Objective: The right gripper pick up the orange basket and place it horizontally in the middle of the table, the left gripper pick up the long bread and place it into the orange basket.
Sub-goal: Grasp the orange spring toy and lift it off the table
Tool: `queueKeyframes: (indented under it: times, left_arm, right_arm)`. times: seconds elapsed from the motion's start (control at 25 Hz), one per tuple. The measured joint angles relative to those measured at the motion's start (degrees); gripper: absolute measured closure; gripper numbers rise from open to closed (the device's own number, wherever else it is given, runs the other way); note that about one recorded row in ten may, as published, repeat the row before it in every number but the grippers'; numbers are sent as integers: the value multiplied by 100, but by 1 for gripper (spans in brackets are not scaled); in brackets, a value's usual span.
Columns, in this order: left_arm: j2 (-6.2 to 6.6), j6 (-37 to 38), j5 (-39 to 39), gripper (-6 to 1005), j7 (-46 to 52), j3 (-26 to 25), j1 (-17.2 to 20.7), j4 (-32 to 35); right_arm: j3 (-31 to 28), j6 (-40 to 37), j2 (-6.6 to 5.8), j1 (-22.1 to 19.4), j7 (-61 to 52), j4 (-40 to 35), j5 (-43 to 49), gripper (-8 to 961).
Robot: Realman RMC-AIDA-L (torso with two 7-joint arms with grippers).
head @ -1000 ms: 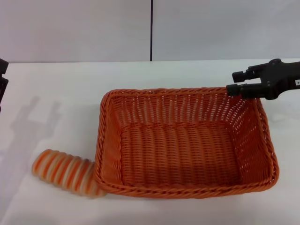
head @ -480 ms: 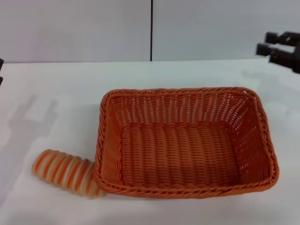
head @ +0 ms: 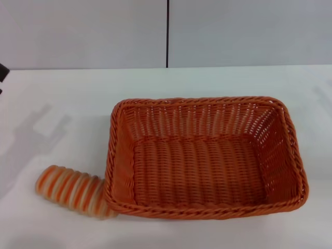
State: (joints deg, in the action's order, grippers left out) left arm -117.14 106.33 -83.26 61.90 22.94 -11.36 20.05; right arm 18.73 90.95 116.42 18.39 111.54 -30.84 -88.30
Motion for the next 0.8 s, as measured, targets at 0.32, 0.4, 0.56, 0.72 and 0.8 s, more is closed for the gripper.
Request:
queueKeyframes:
  times: [0.32, 0.4, 0.56, 0.72, 0.8]
  left_arm:
    - [267, 156, -175, 333, 1354, 579, 275, 1436]
    - [407, 282, -724, 332, 1861, 602, 249, 1969]
    - [462, 374, -1428, 270, 2294, 606, 163, 2514]
    - [473, 405, -2202, 209, 2536, 566, 66, 2898]
    - [474, 314, -2467, 178, 2561, 546, 37, 2973]
  right_arm:
    - [-91, -46, 24, -263, 394, 380, -7, 465]
    - [-93, -97, 15, -290, 465, 484, 3, 465]
    - [-94, -156, 12, -292, 468, 494, 4, 465]
    - [-97, -234, 10, -270, 470, 498, -2, 465]
    - [-98, -279, 17, -237, 471, 508, 2, 465]
